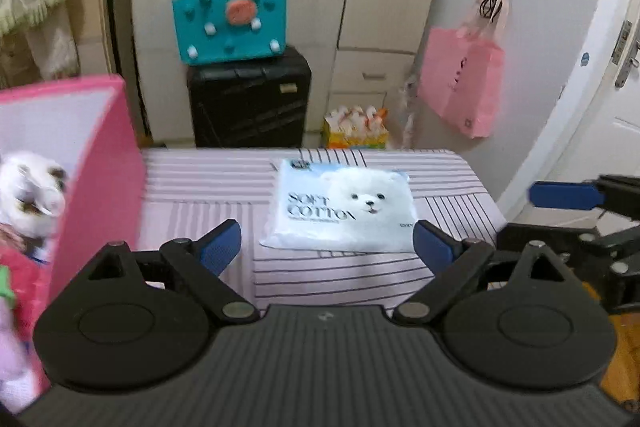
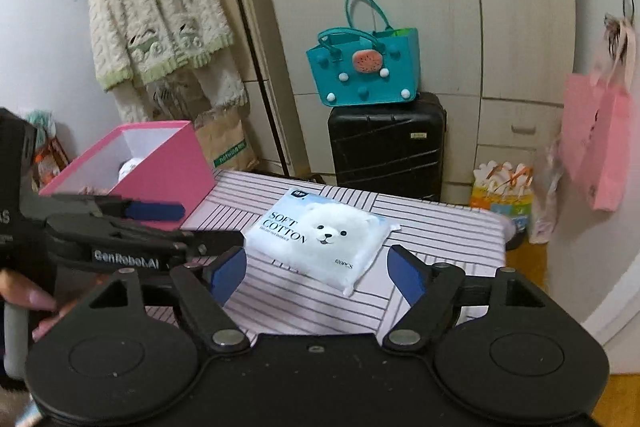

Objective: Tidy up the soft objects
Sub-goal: 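Move the left gripper out of the box to the Soft Cotton pack, then close the left gripper on the edge of the Soft Cotton pack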

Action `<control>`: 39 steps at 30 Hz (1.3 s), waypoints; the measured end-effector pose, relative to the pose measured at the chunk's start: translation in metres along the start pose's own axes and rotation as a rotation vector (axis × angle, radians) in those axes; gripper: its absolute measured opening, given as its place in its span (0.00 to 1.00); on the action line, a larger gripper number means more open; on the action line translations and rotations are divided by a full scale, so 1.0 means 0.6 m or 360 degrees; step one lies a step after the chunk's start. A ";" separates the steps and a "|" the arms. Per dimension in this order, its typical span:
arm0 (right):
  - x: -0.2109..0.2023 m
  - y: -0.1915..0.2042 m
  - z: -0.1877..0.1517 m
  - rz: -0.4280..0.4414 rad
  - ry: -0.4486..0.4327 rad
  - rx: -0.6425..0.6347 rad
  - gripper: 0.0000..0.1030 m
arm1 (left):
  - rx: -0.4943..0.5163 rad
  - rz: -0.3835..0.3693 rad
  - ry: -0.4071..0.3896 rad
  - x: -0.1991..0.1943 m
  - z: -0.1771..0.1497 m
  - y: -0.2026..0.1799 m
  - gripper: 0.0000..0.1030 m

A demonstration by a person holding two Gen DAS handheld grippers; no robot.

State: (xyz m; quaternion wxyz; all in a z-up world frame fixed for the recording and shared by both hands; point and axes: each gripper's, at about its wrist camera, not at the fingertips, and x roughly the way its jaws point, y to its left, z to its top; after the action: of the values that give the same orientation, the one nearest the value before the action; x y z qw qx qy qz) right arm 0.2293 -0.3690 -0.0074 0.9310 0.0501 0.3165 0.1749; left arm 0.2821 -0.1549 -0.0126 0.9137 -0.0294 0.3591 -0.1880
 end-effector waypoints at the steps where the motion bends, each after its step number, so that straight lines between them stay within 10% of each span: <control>1: 0.010 -0.006 -0.003 0.0004 -0.0012 0.0014 0.83 | -0.0047 -0.0014 0.0029 0.012 0.002 0.004 0.91; 11: 0.080 -0.058 -0.014 -0.0089 -0.0069 0.0060 0.87 | -0.0224 0.0152 0.0001 0.083 0.022 0.025 0.89; 16: 0.111 -0.076 -0.013 0.0083 -0.0024 0.0124 0.82 | -0.0181 0.0195 0.0087 0.122 0.027 0.027 0.67; 21: 0.147 -0.093 -0.011 0.0161 0.0090 0.0304 0.81 | -0.0213 0.0282 0.0116 0.153 0.027 0.038 0.67; 35: 0.192 -0.075 -0.022 0.0068 0.0141 0.0390 0.40 | -0.0374 0.0265 0.0071 0.165 0.018 0.052 0.67; 39: 0.189 -0.074 -0.024 0.0053 0.0126 0.0365 0.35 | -0.0422 0.0136 0.0036 0.164 0.013 0.058 0.35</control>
State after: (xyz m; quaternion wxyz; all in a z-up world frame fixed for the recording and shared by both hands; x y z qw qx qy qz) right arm 0.3171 -0.3701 -0.0928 0.9028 0.1546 0.3702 0.1547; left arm 0.3645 -0.1593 -0.0771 0.9049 -0.1326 0.3919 -0.1001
